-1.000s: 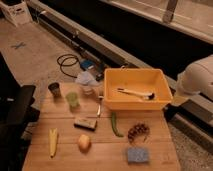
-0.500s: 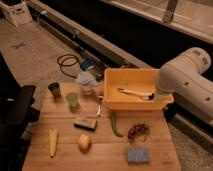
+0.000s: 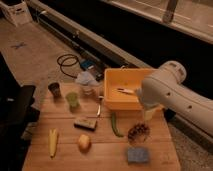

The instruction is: Place pepper in metal cup

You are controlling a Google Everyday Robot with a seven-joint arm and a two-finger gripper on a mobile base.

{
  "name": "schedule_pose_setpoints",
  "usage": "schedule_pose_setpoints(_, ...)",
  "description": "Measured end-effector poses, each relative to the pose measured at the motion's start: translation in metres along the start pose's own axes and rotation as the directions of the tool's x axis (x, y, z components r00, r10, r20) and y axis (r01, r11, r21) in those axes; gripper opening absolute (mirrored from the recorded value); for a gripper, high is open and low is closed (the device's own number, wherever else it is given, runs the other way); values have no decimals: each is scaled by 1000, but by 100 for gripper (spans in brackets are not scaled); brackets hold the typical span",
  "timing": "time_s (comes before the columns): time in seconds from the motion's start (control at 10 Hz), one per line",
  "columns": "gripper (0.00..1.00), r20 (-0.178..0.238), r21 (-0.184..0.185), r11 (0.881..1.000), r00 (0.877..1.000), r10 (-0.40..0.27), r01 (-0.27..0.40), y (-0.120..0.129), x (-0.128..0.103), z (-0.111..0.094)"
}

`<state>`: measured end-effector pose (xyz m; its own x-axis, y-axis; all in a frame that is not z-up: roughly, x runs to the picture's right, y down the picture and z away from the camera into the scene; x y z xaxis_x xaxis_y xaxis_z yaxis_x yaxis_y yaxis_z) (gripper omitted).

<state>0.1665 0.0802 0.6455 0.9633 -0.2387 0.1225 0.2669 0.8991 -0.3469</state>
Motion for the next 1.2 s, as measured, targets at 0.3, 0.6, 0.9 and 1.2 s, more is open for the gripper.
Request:
schedule_pose_setpoints(0.3,80,3,-14,999,999,-38,38,5,-4,1)
schedule_pose_setpoints(0.6,80,13,-27,983,984,-179,179,-2,-27,16)
schedule_pose_setpoints(0.9,80,53,-39,950,950,-308,310,-13,-63,34)
schedule_pose_setpoints(1.2,80,109,-62,912,911,-398,406,-15,-89,60)
